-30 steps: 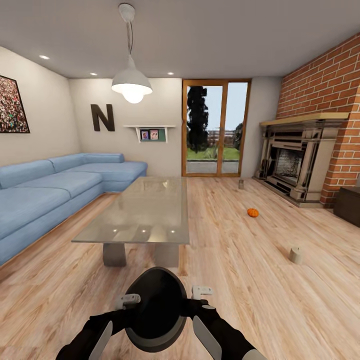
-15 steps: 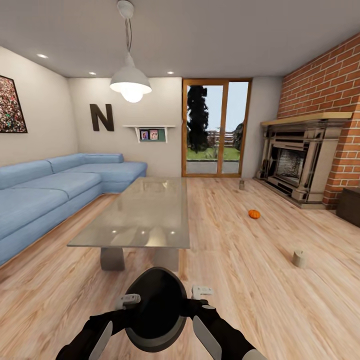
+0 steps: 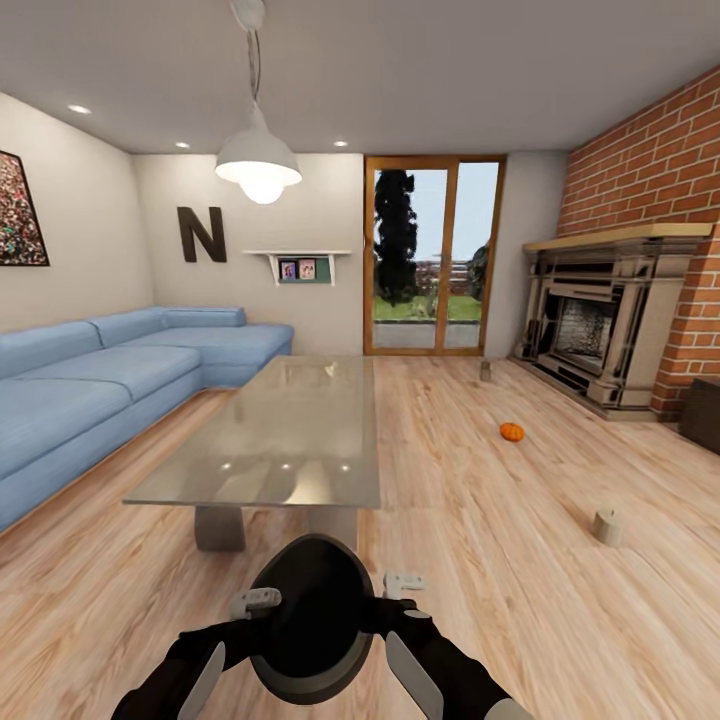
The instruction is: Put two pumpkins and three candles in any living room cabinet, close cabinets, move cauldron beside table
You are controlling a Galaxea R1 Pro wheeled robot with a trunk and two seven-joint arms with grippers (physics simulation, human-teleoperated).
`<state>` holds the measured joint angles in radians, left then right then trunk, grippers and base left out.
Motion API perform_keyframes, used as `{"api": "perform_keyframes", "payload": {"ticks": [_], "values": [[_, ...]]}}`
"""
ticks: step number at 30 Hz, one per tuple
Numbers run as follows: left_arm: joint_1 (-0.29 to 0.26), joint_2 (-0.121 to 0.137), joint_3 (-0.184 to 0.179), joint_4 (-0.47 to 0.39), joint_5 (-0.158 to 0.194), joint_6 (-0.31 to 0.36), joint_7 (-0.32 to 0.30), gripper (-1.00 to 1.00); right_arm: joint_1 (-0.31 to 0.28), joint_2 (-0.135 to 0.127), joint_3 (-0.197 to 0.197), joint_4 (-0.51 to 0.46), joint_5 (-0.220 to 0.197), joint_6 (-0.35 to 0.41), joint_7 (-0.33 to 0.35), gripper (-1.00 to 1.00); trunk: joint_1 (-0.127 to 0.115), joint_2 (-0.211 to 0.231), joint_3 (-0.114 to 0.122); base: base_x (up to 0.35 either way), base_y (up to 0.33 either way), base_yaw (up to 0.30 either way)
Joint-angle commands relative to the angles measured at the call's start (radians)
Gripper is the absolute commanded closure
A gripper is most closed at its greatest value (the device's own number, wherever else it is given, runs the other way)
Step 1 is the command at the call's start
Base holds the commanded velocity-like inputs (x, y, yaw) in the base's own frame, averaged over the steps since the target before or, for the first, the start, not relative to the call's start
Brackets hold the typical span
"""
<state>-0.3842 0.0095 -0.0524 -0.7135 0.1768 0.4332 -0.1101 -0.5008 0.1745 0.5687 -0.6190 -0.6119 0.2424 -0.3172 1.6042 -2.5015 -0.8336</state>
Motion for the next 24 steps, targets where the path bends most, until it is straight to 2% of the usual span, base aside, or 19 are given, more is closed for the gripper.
{"api": "perform_keyframes", "payload": {"ticks": [1, 24], "values": [[-0.001, 0.001, -0.001, -0.015, 0.013, 0.006, 0.004, 1.00, -0.001, 0.000, 0.002, -0.001, 0.000, 0.005, -0.010, 1.00, 0.000, -0.001, -0.001, 0.113, 0.000, 0.000], [-0.001, 0.001, -0.002, -0.014, 0.013, 0.006, 0.004, 1.00, -0.001, 0.000, 0.002, -0.001, 0.000, 0.005, -0.010, 1.00, 0.000, -0.001, -0.001, 0.119, 0.000, 0.000]]}}
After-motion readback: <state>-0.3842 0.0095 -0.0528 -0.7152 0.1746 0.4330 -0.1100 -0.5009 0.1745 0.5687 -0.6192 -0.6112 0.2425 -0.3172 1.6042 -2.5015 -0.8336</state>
